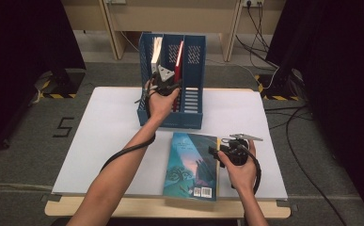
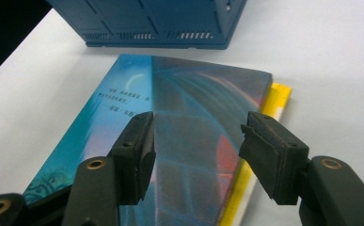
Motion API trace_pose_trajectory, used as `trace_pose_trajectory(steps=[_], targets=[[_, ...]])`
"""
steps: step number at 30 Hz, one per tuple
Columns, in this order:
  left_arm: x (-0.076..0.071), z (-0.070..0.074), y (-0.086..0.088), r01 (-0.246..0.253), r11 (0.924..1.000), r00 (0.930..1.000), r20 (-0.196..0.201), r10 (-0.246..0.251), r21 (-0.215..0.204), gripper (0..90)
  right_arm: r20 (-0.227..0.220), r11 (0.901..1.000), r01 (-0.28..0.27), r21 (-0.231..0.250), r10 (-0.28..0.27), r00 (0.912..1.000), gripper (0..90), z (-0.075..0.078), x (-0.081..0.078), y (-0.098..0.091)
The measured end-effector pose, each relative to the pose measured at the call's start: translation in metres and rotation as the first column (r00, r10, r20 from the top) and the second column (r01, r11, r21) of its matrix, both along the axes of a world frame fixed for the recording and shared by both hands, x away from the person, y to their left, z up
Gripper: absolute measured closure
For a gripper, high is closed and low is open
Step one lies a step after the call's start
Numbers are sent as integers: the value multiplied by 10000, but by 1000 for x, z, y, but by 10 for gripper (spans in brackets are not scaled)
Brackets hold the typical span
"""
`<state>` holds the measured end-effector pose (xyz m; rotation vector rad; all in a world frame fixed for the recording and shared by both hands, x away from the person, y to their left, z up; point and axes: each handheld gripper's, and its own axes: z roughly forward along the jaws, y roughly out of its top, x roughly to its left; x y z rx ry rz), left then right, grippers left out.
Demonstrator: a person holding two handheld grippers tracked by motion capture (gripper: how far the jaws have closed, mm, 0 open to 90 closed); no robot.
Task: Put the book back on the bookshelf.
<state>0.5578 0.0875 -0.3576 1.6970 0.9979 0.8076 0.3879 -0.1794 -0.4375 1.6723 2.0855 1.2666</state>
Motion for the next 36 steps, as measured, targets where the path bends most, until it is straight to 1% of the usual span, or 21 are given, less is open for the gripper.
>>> trace_pose_trajectory(steps=[2, 5, 7, 9, 13, 16, 17, 19, 20, 22, 23, 24, 25, 26, 27, 28, 29, 32, 34, 35, 36], targets=[[-6, 2, 7, 28, 10000, 10000, -32, -28, 9, 574, -28, 10000, 77, 9, -77, 10000, 444, 1, 1, -2], [-14, 4, 17, 14, 9998, 9999, -171, -17, -181, 530, -149, 10000, 46, -8, -46, 9999, 463, 1, 2, -4], [-20, 4, 21, 87, 9999, 9998, -162, -88, -72, 514, -169, 10000, 63, -61, -64, 9998, 474, 0, 4, -3], [-26, 5, 25, 276, 9996, 9994, -216, -277, -56, 499, -245, 9999, 55, -116, -57, 9997, 476, -1, 5, -1], [-41, 6, 33, 444, 9990, 9988, -219, -444, -4, 471, -284, 9998, 64, -190, -69, 9996, 478, -1, 10, 1], [-52, 5, 37, 664, 9978, 9975, -248, -661, 81, 457, -439, 9995, 93, -315, -107, 9990, 478, 0, 16, 1], [-57, 4, 38, 740, 9971, 9970, -256, -735, 197, 456, -501, 9995, 92, -306, -107, 9987, 478, 0, 18, 1], [-68, 1, 42, 812, 9965, 9964, -267, -806, 220, 459, -714, 9997, 102, -219, -117, 9974, 478, 1, 25, 0], [-72, -1, 43, 875, 9959, 9957, -311, -868, 221, 461, -759, 9996, 119, -260, -138, 9970, 478, 2, 28, -1], [-83, -9, 45, 1117, 9937, 9922, -562, -1110, 91, 463, -893, 9997, 89, -210, -107, 9959, 477, 3, 36, -2], [-87, -12, 45, 1194, 9928, 9906, -676, -1185, 92, 465, -1074, 9998, 100, -156, -117, 9941, 476, 3, 41, -3], [-89, -14, 45, 1293, 9916, 9887, -778, -1281, 105, 466, -1096, 9997, 79, -210, -102, 9939, 476, 3, 44, -3], [-94, -19, 46, 1374, 9905, 9861, -946, -1368, 1, 467, -1144, 9997, 83, -224, -108, 9934, 475, 3, 48, -4], [-96, -21, 46, 1453, 9894, 9840, -1038, -1446, -2, 469, -1329, 9998, 87, -178, -110, 9911, 472, 2, 53, -5], [-99, -24, 46, 1545, 9880, 9810, -1182, -1536, -16, 473, -1388, 9998, 86, -170, -109, 9903, 472, 0, 57, -5], [-102, -27, 46, 1568, 9874, 9776, -1387, -1584, -225, 478, -1507, 9998, 58, -210, -88, 9885, 471, -1, 60, -6], [-103, -29, 46, 1596, 9863, 9751, -1497, -1639, -407, 481, -1644, 9997, 124, -209, -157, 9863, 471, -3, 64, -6], [-109, -37, 44, 1728, 9845, 9695, -1713, -1754, -301, 485, -1865, 9997, 95, -243, -139, 9824, 469, -6, 70, -6], [-114, -45, 42, 1787, 9832, 9647, -1899, -1826, -378, 487, -1965, 9996, 71, -279, -124, 9804, 467, -8, 75, -6], [-118, -49, 42, 1871, 9819, 9605, -2042, -1890, -292, 490, -2009, 9996, 49, -291, -107, 9795, 466, -9, 76, -6], [-120, -53, 42, 1928, 9807, 9572, -2139, -1950, -314, 490, -2049, 9994, 56, -341, -124, 9787, 465, -10, 79, -6]])
